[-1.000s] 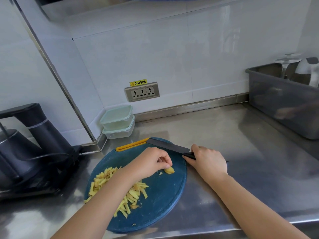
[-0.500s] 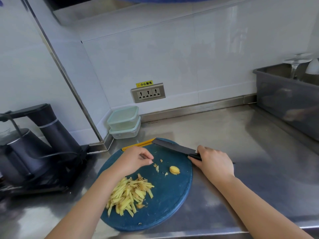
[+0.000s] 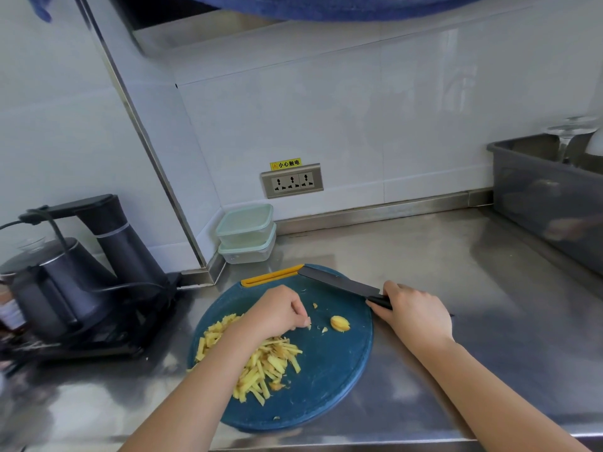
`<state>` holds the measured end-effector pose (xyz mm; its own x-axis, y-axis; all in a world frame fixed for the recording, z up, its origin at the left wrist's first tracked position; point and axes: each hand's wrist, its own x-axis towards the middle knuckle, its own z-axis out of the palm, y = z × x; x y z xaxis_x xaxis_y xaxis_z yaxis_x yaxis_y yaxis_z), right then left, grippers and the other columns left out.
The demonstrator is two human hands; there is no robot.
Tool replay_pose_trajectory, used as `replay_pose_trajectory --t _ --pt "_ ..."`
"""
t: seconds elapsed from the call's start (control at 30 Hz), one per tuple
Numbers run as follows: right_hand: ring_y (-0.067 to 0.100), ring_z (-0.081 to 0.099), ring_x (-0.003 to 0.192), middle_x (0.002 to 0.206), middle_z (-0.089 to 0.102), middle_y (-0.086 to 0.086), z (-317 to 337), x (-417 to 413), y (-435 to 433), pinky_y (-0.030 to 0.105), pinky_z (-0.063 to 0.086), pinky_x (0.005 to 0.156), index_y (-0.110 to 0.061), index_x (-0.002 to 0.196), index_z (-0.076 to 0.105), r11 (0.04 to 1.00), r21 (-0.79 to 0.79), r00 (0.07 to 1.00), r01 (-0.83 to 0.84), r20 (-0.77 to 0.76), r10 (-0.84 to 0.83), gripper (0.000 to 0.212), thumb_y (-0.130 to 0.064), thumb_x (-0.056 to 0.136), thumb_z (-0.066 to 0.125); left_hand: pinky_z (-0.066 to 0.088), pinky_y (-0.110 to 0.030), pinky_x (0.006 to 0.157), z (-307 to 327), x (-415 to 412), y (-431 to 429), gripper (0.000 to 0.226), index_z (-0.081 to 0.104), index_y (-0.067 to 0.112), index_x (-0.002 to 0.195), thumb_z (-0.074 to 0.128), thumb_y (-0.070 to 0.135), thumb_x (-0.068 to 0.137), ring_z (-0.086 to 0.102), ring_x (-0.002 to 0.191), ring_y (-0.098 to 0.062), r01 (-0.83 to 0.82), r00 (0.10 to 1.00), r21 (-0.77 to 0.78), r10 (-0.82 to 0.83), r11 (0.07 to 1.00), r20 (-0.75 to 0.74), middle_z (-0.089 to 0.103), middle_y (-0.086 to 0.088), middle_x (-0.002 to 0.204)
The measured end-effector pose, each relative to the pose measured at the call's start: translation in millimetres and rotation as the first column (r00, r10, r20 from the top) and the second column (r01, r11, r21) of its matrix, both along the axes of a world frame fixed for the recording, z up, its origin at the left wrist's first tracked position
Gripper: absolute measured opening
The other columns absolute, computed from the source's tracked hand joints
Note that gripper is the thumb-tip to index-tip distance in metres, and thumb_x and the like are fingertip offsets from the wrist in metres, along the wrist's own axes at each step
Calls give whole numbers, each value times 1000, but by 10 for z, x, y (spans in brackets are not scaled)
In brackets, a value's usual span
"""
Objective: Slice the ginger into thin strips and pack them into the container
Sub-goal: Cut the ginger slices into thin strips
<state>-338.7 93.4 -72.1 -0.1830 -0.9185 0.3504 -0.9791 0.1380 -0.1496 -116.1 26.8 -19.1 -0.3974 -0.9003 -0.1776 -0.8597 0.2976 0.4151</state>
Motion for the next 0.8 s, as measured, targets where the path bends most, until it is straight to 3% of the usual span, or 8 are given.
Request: replay_pose_trajectory --t 0.1,0.23,0.3,0.37,0.47,0.63,0.7,0.8 --pt "20 63 83 91 63 -5 -12 -1 -5 29 33 57 -22 90 39 1000 -2 1000 -6 6 6 37 -60 95 37 48 -17 63 -2 -33 4 17 62 28 73 69 19 85 62 64 -2 -32 999 23 32 999 5 72 1 81" --pt "20 62 79 88 62 -5 -23 -13 -9 29 35 56 -21 91 44 1000 -9 1000 -8 3 8 40 -59 95 37 45 -18 58 -4 -38 2 9 70 23 76 69 23 85 58 60 -6 -73 997 54 71 996 40 67 1 70" --pt "20 62 78 87 62 -5 -23 -14 -10 29 36 56 -20 93 48 1000 -13 1000 -8 -17 8 42 -60 95 36 47 -20 61 -11 -46 6 6 72 18 82 69 23 84 60 66 -11 -102 994 83 99 991 46 70 -1 79" --pt "19 62 78 88 63 -5 -20 -15 -15 29 38 57 -20 96 50 1000 -13 1000 -13 -14 13 43 -60 95 36 49 -23 65 -26 -66 5 12 73 12 89 69 22 83 61 71 -15 -139 990 100 136 985 38 73 -6 89" --pt "19 62 79 89 63 -5 -16 -16 -20 28 40 57 -20 97 51 1000 -12 1000 -16 -6 16 43 -61 95 36 45 -23 64 -19 -89 4 22 74 12 97 67 30 85 55 63 -14 -201 980 111 199 973 23 69 -5 79" --pt "19 63 80 90 63 -5 -13 -21 -15 28 40 59 -20 97 51 999 -18 999 -32 3 32 42 -60 95 36 54 -33 85 -27 -144 -67 36 73 12 101 76 38 75 65 89 -18 -232 971 74 227 970 73 71 -3 96" --pt "19 63 81 91 63 -5 -3 -25 -10 28 39 58 -20 97 50 999 -9 999 -36 8 36 42 -59 95 36 53 -31 72 14 -188 -65 37 70 9 97 80 33 71 63 85 -19 -238 966 84 226 968 126 68 -4 89" --pt "20 63 81 91 63 -5 4 -24 -5 28 39 59 -19 98 50 999 -1 999 -40 1 40 43 -60 95 36 31 -26 49 135 -236 -17 29 59 9 77 78 30 73 46 64 -17 -235 958 125 208 964 197 43 -1 65"
